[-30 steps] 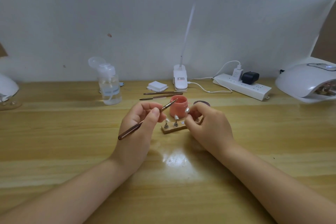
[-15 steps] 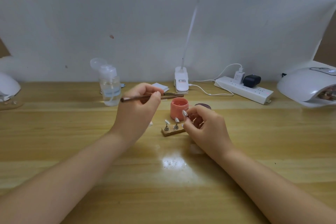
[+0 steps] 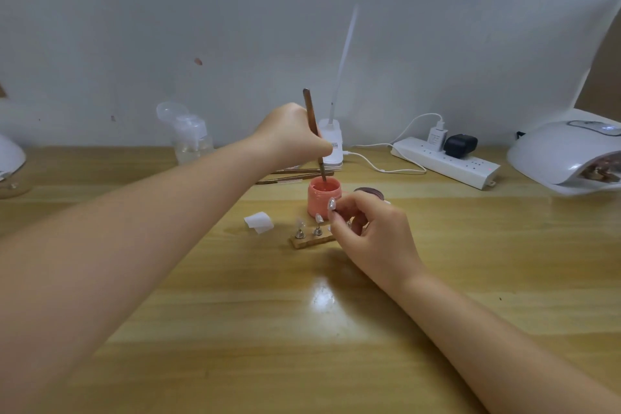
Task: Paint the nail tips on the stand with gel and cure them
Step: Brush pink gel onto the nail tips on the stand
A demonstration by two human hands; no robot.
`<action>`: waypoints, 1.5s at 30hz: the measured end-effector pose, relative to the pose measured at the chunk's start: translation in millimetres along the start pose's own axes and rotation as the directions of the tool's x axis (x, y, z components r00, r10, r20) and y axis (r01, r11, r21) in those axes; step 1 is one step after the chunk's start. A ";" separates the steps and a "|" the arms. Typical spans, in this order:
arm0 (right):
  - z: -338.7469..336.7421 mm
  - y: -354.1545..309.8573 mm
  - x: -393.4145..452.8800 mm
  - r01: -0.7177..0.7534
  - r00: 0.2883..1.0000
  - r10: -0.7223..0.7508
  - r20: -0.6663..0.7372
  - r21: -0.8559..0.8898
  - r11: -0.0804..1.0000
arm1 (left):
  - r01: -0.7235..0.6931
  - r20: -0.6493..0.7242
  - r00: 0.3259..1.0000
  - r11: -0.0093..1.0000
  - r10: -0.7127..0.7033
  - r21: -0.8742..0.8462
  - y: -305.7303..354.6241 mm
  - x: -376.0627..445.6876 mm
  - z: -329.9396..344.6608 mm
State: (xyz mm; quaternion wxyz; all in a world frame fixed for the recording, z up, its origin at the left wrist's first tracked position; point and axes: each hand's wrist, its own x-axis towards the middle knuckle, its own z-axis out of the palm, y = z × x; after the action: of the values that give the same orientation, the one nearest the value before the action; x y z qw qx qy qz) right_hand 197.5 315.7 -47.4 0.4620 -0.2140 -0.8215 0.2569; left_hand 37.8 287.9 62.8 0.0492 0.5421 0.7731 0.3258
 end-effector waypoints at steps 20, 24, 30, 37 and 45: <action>1.7 2.3 0.1 -0.018 1.000 0.018 0.006 0.015 1.000 | 0.218 0.030 0.976 0.956 -0.216 -0.196 -16.7 10.1 10.9; 1.9 2.9 0.2 -0.023 1.000 0.023 0.009 0.006 1.000 | 0.323 0.008 0.932 0.821 -0.362 -0.470 -23.9 8.9 2.1; 1.6 2.6 -0.4 -0.014 1.000 0.014 0.018 -0.001 1.000 | 0.446 0.100 0.860 0.642 -0.501 -0.623 -43.5 -1.9 -0.9; 1.4 2.9 -0.2 -0.008 1.000 0.008 0.017 0.001 1.000 | 0.561 0.265 0.793 0.489 -0.549 -0.668 -64.6 -14.1 0.7; 1.4 3.2 -0.3 -0.012 1.000 0.012 0.021 0.000 1.000 | 0.500 0.263 0.803 0.365 -0.535 -0.785 -66.3 -20.3 0.7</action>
State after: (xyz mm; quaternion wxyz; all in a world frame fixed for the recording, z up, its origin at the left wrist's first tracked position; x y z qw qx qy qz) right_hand 196.8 317.7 -50.2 0.4517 -0.2162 -0.8250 0.2619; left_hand -7.1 257.2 19.7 0.3821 0.1763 0.6569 0.6256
